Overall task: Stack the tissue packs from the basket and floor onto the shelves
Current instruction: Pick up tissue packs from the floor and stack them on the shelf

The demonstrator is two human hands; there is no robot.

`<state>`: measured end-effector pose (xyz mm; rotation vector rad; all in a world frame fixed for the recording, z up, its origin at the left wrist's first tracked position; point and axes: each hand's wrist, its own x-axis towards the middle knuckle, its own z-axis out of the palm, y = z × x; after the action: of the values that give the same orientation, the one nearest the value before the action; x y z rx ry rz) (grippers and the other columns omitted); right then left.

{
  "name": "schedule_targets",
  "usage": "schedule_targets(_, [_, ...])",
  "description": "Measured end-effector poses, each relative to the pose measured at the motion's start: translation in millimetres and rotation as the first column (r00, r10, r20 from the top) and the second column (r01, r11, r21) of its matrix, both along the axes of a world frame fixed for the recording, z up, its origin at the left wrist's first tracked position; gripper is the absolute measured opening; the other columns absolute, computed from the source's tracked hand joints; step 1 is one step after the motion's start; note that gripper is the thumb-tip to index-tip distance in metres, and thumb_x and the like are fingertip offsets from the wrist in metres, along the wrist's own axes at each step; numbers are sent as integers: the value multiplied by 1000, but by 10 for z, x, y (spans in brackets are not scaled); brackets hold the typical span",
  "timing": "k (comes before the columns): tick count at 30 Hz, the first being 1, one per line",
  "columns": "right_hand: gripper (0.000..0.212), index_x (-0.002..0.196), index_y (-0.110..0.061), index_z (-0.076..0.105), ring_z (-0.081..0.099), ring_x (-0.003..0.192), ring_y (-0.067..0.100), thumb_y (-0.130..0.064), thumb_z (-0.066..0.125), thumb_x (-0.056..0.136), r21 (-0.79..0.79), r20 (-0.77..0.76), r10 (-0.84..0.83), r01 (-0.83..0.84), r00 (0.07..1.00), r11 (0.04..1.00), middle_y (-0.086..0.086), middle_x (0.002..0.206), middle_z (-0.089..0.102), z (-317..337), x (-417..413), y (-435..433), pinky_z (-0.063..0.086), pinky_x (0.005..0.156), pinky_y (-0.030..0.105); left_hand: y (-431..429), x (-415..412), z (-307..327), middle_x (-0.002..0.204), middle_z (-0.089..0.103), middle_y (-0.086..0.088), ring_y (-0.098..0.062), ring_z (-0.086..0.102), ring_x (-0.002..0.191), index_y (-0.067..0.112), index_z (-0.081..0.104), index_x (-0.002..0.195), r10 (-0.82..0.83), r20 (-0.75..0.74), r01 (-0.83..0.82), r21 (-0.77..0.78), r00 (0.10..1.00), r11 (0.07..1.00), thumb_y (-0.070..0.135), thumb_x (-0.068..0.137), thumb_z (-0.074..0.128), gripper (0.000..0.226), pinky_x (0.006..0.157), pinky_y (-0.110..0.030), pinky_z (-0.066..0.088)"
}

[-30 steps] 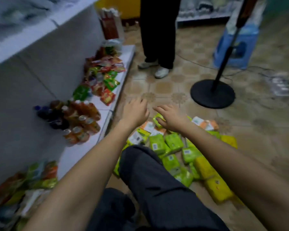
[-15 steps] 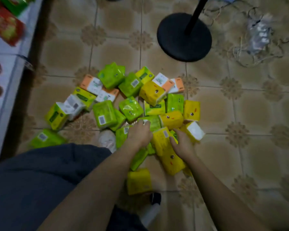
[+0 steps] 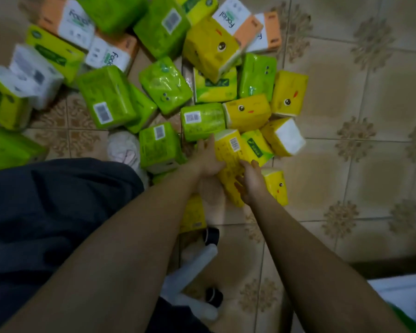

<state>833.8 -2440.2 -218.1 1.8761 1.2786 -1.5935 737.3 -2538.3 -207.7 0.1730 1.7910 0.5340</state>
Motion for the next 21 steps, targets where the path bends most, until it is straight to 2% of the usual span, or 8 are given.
schedule_targets(3, [31,121,-35,38,53,83,17,-29,48,92,-1,-25,-56,56,998,998,-2,96,54,71,-76,18,37,57,24,-9,-4,25,154,-1,-19,-33,7,143,12,6,149,158,-13,-158,0,987,988,37,87,62,88,114,-35,16])
schedule_targets(7, [24,111,-23,52,56,94,22,-36,46,92,62,-100,-148,155,984,986,3,105,59,374,-186,71,43,63,27,-64,10,336,140,24,-16,-29,32,130,13,37,137,418,-46,-413,88,907,906,43,83,65,67,107,-32,30])
schedule_targets(9, [17,102,-22,54,56,94,22,-35,47,93,118,-163,-154,175,974,978,4,103,59,662,-307,61,45,64,28,-138,-33,631,135,28,-13,-26,38,125,14,42,130,544,-26,-535,155,838,831,44,84,64,59,105,-30,34])
schedule_targets(12, [26,110,-13,53,55,92,23,-30,54,90,163,-288,-131,184,949,969,9,104,57,1152,-549,-19,45,64,29,-283,-165,1144,132,38,-10,-20,41,124,17,46,124,677,13,-652,281,736,704,46,86,59,50,100,-29,36])
schedule_targets(14, [30,114,-9,53,56,93,23,-27,57,89,187,-385,-73,155,920,970,9,105,57,1494,-723,-103,46,71,33,-396,-285,1502,122,49,-6,-16,48,112,16,48,116,736,52,-700,358,675,617,50,86,58,47,87,-24,38])
schedule_targets(16, [14,98,-12,59,55,85,19,-23,56,89,210,-489,36,78,871,974,4,91,59,1806,-893,-203,44,75,33,-530,-407,1849,106,50,0,-11,50,97,15,47,107,783,48,-720,432,620,543,51,85,56,43,82,-22,37])
schedule_targets(18, [8,87,-15,59,50,74,11,-23,56,87,277,-572,175,-12,802,961,-4,80,54,2122,-1042,-354,42,69,24,-700,-496,2144,105,47,-1,-13,46,98,13,46,106,817,-32,-703,492,575,514,46,89,55,39,83,-22,33])
schedule_targets(21, [22,113,-13,54,49,73,5,-14,51,91,341,-659,308,-93,686,935,-3,89,53,2581,-1193,-628,41,54,9,-992,-563,2572,105,43,-2,-14,42,97,10,42,109,853,-128,-691,532,506,489,39,93,51,35,76,-24,32])
